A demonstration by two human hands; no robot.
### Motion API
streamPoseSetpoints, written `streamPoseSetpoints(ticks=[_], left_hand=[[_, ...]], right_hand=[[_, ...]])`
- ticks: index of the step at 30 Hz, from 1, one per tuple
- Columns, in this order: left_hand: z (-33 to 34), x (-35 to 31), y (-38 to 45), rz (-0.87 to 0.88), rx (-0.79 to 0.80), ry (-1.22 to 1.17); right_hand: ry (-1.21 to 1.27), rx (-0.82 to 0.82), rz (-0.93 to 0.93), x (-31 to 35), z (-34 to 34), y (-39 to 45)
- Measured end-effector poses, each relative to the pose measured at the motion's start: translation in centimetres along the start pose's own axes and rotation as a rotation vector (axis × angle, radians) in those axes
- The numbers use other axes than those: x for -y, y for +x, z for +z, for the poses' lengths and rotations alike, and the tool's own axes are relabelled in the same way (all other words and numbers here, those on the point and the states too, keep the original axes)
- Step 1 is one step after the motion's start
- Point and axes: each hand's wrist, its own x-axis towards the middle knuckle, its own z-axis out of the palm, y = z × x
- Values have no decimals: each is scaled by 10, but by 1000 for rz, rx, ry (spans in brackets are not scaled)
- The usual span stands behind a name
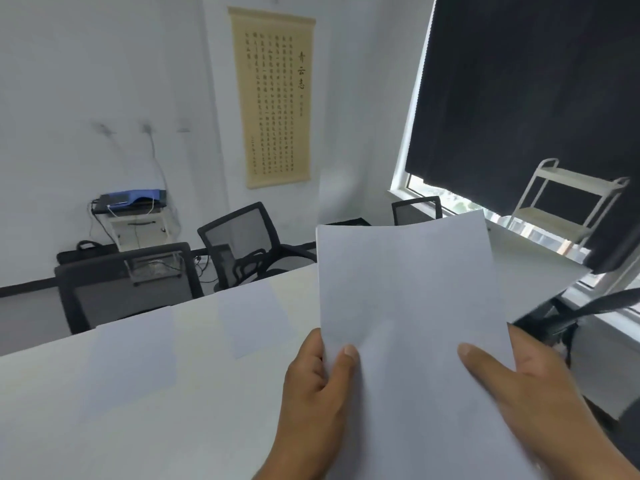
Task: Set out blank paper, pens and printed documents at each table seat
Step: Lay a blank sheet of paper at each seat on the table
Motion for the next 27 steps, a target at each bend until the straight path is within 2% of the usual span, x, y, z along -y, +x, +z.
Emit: streamPoseSetpoints(ticks=[15,27], left_hand=[[62,68,72,-200,-439,128],[9,142,83,-450,-588,156]], right_hand=[[-14,454,-11,-69,25,178],[-138,686,172,-124,126,211]])
